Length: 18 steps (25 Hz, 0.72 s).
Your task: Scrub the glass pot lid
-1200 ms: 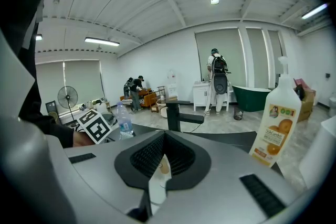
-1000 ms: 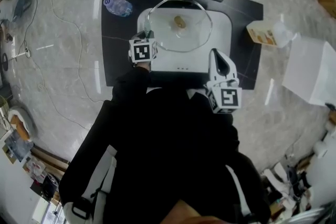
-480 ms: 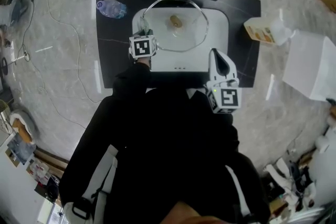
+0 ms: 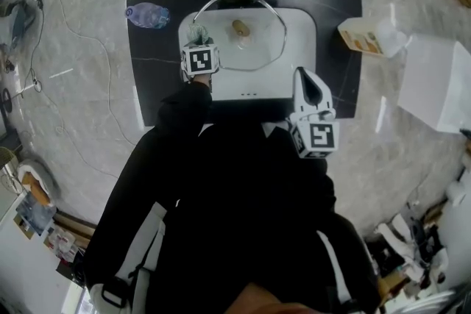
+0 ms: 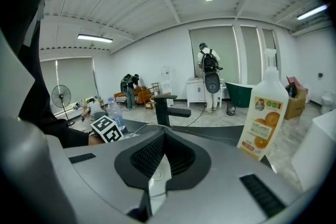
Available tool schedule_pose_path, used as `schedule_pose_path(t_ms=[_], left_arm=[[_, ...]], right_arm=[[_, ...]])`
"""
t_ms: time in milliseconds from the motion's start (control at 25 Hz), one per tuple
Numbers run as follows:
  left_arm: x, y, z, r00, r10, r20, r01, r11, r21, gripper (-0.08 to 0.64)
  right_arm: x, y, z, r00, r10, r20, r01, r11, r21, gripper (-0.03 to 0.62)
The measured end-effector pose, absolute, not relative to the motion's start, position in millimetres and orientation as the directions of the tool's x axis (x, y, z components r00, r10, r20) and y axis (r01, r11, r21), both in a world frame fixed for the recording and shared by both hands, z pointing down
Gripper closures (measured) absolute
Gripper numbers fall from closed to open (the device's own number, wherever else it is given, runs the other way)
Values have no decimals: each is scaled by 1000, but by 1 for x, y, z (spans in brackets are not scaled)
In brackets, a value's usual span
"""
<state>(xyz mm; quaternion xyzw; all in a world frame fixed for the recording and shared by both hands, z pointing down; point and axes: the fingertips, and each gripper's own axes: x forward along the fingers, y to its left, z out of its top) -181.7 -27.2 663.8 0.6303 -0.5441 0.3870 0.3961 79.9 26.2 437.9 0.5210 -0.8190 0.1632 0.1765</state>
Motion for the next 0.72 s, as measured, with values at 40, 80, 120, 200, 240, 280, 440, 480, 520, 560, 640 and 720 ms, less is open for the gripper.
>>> schedule_pose_path(t_ms=[40,80,120,200,240,280,440,480,520,560,640,720], left_arm=[[-181,-28,665,109,-376,920,-992,-95,79,500],[-179,-28,666,112,-372,921,-992,-99,81,500],[-177,-29,667,117,-369,922,-991,-107,83,500],[-174,-32,670,120,-366,923,-990,-115,83,502],[-173,-33,671,118,-363,924,-990,-111,83,502],[-170,-33,673,121,-358,926,-991,-104,89,501],[-149,-33,684,174,-348,921,-984,-93,151,502],[-146,-33,685,182,-349,919,-983,-91,160,502],[-148,-34,684,174,-349,921,-984,-95,150,502],[-152,-35,680,157,-348,924,-986,-105,128,502],[-154,-36,676,140,-342,929,-987,-127,102,502],[-154,-38,674,138,-344,929,-986,-139,95,501]], right_arm=[[81,26,439,-396,-797,457,-911,404,-84,600],[82,27,441,-396,-796,457,-911,404,-85,600],[83,27,442,-396,-795,459,-911,403,-86,600],[84,27,442,-394,-796,460,-912,401,-86,600],[84,27,441,-391,-797,460,-913,400,-85,600],[85,26,440,-387,-798,462,-915,396,-81,600],[89,25,437,-376,-801,467,-920,383,-84,600],[88,26,436,-380,-799,466,-920,381,-97,600],[88,26,436,-380,-798,467,-920,376,-107,600],[90,25,436,-378,-798,469,-922,370,-114,600],[92,25,437,-374,-799,470,-924,362,-120,600],[91,25,438,-374,-800,470,-925,360,-124,600]])
